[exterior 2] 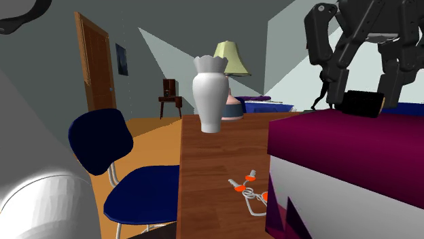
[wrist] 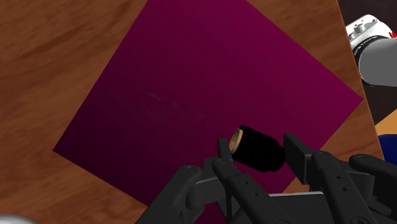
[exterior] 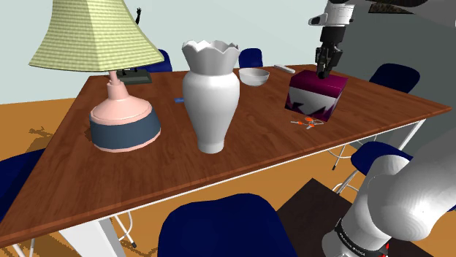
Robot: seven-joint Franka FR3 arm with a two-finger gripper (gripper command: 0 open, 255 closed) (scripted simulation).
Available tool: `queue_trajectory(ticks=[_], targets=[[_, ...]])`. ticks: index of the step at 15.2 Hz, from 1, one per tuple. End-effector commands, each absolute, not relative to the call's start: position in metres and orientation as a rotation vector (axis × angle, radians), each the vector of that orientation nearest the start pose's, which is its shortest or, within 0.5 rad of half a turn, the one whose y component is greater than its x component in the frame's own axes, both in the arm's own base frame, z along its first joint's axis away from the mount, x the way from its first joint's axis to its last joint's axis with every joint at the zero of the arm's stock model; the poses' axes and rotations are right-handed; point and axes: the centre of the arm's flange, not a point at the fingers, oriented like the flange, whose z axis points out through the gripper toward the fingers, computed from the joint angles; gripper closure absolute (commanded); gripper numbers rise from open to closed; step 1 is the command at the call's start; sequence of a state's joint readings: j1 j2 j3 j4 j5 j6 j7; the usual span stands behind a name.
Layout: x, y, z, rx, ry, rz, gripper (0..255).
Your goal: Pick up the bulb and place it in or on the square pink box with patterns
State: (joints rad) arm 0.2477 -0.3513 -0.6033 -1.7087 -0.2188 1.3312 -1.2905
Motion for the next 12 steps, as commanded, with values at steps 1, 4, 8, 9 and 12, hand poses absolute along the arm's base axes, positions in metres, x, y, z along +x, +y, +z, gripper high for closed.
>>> queue_trajectory(ticks=[1,4,8,9,12], targets=[[0.3795,-0.2305,0.6742,-2.761,-1.382,0.116,255],[0.3795,-0.2305,0.6742,-2.761,-1.382,0.116,255],[0.3795,-0.2305,0.6742,-2.761,-1.382,0.116,0],[0.3795,-0.2305,0.6742,-2.761,-1.382,0.116,0],[0.3795,-0.2305,0.6742,-2.761,-1.382,0.116,0]])
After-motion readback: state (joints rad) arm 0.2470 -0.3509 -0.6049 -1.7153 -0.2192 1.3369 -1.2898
